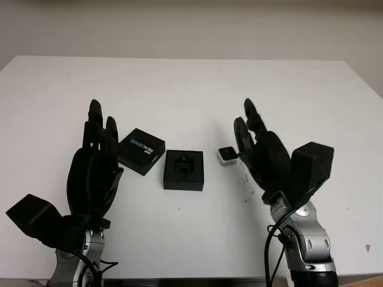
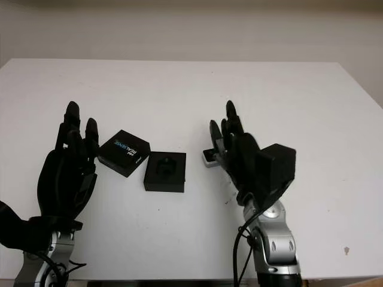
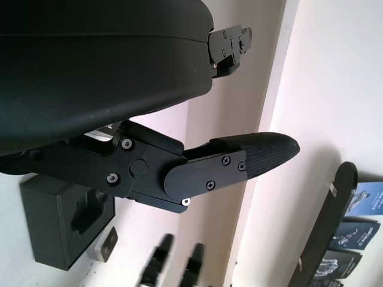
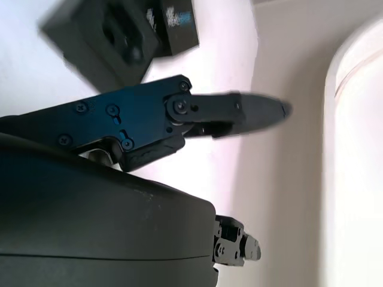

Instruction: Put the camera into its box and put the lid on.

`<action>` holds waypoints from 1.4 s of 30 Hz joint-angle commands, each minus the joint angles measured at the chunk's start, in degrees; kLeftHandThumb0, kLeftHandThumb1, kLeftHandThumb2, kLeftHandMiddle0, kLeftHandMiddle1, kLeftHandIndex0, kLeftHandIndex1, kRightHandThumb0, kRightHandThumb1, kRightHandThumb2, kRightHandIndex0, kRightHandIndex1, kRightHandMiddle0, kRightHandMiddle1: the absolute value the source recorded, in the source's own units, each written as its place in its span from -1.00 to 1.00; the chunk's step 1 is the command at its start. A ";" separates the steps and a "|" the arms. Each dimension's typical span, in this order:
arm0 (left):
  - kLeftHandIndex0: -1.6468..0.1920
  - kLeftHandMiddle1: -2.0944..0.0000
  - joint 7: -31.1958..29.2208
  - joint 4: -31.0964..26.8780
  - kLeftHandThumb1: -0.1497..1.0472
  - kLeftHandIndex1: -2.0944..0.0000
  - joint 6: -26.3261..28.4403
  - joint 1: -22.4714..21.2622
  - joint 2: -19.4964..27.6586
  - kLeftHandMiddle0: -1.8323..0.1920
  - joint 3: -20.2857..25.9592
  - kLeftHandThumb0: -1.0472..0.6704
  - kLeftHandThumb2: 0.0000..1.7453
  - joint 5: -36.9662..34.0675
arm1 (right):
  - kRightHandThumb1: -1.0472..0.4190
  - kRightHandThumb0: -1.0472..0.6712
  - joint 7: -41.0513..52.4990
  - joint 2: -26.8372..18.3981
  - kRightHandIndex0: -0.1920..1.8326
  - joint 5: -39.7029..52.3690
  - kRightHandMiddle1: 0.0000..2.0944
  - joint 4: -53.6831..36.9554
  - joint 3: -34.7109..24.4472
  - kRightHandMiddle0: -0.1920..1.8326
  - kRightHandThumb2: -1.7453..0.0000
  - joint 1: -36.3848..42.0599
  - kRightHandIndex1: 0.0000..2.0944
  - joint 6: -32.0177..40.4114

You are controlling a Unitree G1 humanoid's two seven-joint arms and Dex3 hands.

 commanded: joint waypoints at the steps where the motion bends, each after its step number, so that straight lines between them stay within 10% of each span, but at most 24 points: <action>1: 1.00 1.00 -0.51 0.04 1.00 1.00 0.07 -1.49 0.44 1.00 0.13 -0.61 -0.26 -0.45 | -0.80 -0.44 2.30 -4.88 -0.74 -2.17 -0.88 1.93 -0.23 -0.75 0.93 -3.78 -0.87 -2.80; 14: 1.00 1.00 -0.44 -3.71 1.00 1.00 1.49 0.74 1.25 1.00 0.44 -0.60 -0.24 -0.72 | -0.62 -0.41 6.97 -21.69 -0.53 -23.91 -0.81 17.81 9.11 -0.53 0.95 -11.72 -0.82 -18.94; 38: 1.00 1.00 0.09 -4.71 1.00 1.00 2.59 1.45 2.09 1.00 0.26 -0.61 -0.25 -0.09 | -0.63 -0.32 3.98 -22.60 -0.33 -35.85 -0.83 28.16 15.92 -0.29 0.93 -14.74 -0.74 -24.93; 42: 1.00 1.00 -0.33 -4.39 1.00 1.00 2.53 1.33 2.37 1.00 0.53 -0.61 -0.24 -0.30 | -0.64 -0.31 2.57 -22.47 -0.42 -36.31 -0.76 30.98 16.41 -0.29 0.94 -16.46 -0.44 -26.35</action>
